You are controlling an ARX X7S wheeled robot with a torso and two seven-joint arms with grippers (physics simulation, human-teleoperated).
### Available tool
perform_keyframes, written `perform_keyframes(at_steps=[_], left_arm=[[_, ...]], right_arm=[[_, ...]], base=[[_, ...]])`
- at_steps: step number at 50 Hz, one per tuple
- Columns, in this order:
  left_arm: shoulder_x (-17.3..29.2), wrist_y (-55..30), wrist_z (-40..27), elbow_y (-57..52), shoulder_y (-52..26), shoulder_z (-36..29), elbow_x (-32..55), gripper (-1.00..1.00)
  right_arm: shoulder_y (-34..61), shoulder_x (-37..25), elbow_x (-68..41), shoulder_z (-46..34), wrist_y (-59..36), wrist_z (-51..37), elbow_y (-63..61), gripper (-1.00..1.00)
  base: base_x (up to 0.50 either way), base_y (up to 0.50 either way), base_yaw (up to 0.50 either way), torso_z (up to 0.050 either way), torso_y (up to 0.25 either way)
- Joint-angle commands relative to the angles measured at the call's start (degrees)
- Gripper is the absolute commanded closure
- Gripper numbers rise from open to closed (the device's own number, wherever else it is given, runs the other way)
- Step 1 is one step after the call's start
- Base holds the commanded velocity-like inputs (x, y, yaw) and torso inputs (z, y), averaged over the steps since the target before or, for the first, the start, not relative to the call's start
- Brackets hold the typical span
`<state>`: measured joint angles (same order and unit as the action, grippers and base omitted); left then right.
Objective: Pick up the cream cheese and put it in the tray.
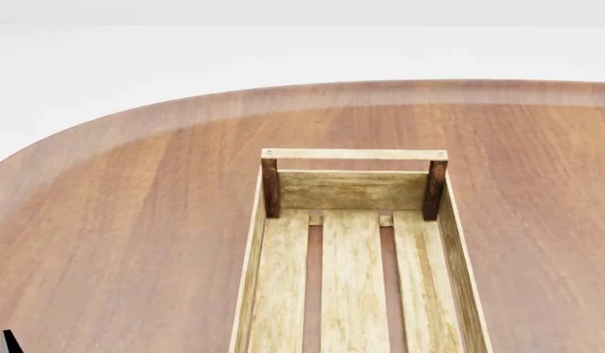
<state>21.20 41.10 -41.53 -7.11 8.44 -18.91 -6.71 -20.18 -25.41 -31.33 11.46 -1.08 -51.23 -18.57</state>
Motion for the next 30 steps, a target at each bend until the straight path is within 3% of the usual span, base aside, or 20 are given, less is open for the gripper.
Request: perform_keyframes(at_steps=[1, 21, 30], left_arm=[[0.09, -0.15, -0.19, -0.09, -0.01, -0.08, 0.0, -1.0], [0.33, -0.26, -0.5, -0.2, -0.05, -0.16, 0.05, -1.0], [0.38, -0.29, -0.6, -0.02, -0.18, -0.29, 0.07, -1.0]], right_arm=[[1.62, -3.86, 2.24, -1.25, -6.36, -2.11, -7.08, 1.0], [9.73, -11.27, -2.07, -5.94, -17.65, 1.0, -10.45, 1.0], [11.86, -14.66, -9.33, -6.04, -20.69, 6.39, -12.62, 1.0]], base=[[0.0, 0.0, 0.0, 0.0, 0.0], [0.0, 0.0, 0.0, 0.0, 0.001], [0.0, 0.0, 0.0, 0.0, 0.0]])
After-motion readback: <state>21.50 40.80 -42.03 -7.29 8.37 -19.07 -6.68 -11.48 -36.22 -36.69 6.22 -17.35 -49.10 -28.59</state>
